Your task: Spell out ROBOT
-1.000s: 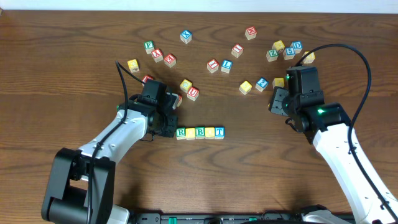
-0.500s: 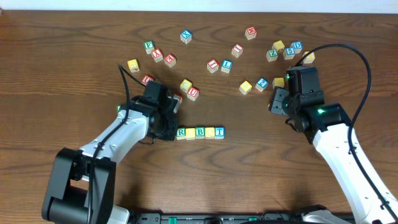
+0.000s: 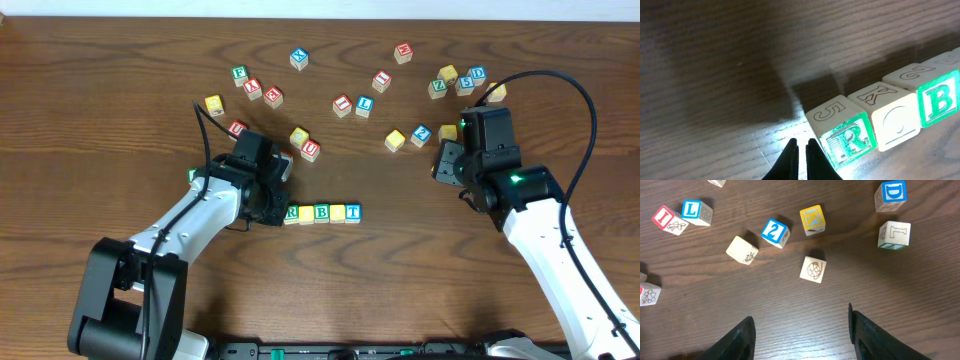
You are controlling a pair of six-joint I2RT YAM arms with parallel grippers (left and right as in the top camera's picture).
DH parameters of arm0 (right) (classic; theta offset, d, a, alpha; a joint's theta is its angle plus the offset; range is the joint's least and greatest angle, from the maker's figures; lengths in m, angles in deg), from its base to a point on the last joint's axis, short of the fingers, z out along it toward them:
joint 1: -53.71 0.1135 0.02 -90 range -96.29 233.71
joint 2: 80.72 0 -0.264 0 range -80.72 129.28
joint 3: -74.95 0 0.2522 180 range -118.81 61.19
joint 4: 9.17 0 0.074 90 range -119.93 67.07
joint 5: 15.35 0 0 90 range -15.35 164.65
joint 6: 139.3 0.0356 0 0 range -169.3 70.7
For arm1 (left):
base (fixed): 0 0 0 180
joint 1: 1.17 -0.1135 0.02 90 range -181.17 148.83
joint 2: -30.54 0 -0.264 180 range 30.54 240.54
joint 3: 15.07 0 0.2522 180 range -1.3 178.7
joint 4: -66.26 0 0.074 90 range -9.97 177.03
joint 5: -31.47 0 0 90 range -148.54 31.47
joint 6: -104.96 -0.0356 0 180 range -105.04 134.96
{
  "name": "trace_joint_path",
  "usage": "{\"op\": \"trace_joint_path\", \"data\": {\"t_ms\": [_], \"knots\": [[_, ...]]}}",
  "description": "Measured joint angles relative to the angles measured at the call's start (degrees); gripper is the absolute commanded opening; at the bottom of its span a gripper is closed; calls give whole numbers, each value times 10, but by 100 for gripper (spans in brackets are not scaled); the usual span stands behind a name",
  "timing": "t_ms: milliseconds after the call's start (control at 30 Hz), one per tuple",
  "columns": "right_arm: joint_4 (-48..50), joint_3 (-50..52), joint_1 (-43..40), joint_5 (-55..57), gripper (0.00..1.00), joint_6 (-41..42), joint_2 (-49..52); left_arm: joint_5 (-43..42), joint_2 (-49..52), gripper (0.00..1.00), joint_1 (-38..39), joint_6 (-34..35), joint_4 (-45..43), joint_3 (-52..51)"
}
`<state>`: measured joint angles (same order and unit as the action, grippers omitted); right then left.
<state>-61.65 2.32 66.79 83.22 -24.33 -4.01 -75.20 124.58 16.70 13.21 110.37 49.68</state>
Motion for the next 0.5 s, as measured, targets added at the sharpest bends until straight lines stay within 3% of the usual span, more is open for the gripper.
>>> {"op": "trace_joint_path", "data": {"t_ms": [500], "knots": [[0,0,0,0,56,0,0,-27,0,7,0,-15,-8,0]]}}
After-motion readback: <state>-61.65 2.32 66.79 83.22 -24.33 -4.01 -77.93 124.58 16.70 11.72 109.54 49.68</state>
